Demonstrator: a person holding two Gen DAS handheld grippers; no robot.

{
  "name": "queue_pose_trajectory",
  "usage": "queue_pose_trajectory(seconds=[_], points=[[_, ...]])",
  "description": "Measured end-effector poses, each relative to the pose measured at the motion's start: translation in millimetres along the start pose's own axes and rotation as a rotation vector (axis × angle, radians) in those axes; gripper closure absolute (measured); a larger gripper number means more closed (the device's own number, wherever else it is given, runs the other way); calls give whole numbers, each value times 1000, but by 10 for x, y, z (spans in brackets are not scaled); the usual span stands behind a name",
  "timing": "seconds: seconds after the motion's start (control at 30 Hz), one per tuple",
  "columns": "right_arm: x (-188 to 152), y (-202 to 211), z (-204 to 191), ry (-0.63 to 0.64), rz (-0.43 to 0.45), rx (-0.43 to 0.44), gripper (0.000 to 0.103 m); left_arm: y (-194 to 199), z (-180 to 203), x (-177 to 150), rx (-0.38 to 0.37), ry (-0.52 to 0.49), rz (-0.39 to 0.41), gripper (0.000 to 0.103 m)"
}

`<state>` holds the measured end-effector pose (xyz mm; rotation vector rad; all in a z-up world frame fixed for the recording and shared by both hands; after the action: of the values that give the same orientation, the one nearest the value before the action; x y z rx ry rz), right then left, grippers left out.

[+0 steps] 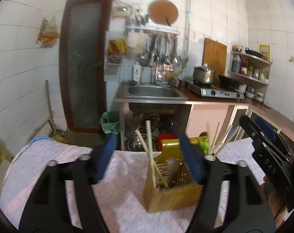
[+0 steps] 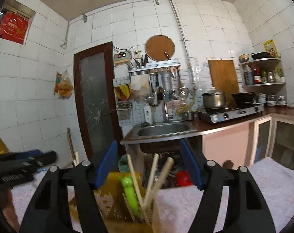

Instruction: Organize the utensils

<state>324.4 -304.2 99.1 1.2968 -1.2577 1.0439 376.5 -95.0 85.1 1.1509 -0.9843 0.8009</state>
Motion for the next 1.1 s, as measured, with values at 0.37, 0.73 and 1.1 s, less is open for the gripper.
queue_pose_trajectory(seconds=[0.37, 0.73, 1.1], points=[[-513, 1474, -148, 35, -160, 5, 5, 1331, -606, -831, 29, 110, -37, 5], [-1204, 2329, -349, 72, -206, -50, 5, 2009, -664, -1846, 94, 27, -5, 5], [-1491, 2536, -328, 63, -166, -69, 5, 2156, -570, -2061, 105, -3, 78, 5]])
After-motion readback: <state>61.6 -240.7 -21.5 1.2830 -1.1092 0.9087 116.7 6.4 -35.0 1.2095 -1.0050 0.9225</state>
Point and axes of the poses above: each gripper's, at about its wrist camera, not at the fingertips, and y roughly against the way its jaws point, z to its right, x to its top, the point moved 9 cm from there along -y, roughly the way its jaws point, and after that the axes turned 2 degrees about y, right-handed, at the moved point
